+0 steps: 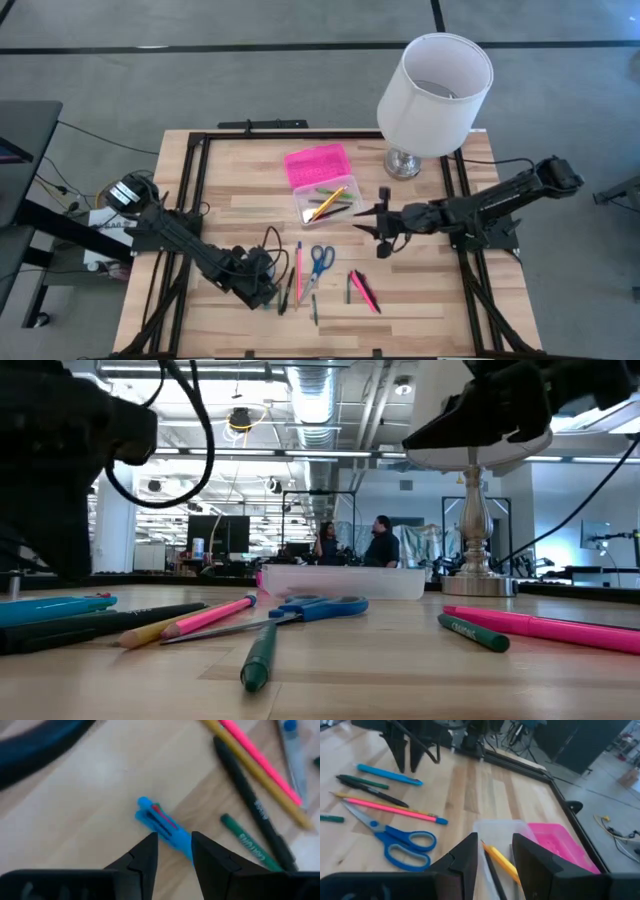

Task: Pick & place school supplies into a supply box
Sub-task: Put the blue pen into the pink supply box

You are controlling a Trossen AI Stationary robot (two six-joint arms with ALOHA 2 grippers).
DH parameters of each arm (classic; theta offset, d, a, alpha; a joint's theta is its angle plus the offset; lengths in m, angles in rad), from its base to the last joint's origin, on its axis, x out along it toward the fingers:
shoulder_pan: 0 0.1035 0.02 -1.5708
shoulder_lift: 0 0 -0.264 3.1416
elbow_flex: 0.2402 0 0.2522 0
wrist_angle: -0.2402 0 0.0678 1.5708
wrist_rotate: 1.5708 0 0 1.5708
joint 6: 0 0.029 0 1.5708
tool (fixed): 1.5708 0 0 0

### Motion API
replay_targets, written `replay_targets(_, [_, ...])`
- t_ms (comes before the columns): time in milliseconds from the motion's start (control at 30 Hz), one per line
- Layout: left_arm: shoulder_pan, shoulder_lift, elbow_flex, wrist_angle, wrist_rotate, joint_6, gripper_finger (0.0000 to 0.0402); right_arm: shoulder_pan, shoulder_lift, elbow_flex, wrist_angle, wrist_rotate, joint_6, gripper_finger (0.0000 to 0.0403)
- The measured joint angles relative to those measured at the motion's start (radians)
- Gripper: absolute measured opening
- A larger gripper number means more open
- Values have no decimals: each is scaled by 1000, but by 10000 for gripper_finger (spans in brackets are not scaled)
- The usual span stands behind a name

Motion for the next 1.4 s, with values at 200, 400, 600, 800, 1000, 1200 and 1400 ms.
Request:
replay_targets(200, [3, 10, 49, -9, 3, 74, 128, 30, 2, 0, 10, 32, -7, 118])
replay_targets(400, [4, 10, 60, -57, 1, 50, 151, 30, 2, 0, 12, 32, 0, 118])
replay_targets(600, [4, 10, 60, -86, 8, -5, 160, 36, 2, 0, 10, 29, 8, 118])
replay_targets(800, [8, 29, 60, -80, 20, -7, 160, 52, 2, 0, 10, 29, 9, 118])
replay_targets(1000, [19, 66, 60, -41, 102, 50, 160, 58, 2, 1, 9, 29, 10, 118])
replay_targets(1200, [22, 71, 60, -33, 95, 37, 160, 57, 3, 1, 1, 29, 26, 118])
replay_targets(1400, [22, 88, 60, -30, 98, 6, 160, 62, 3, 1, -7, 28, 32, 118])
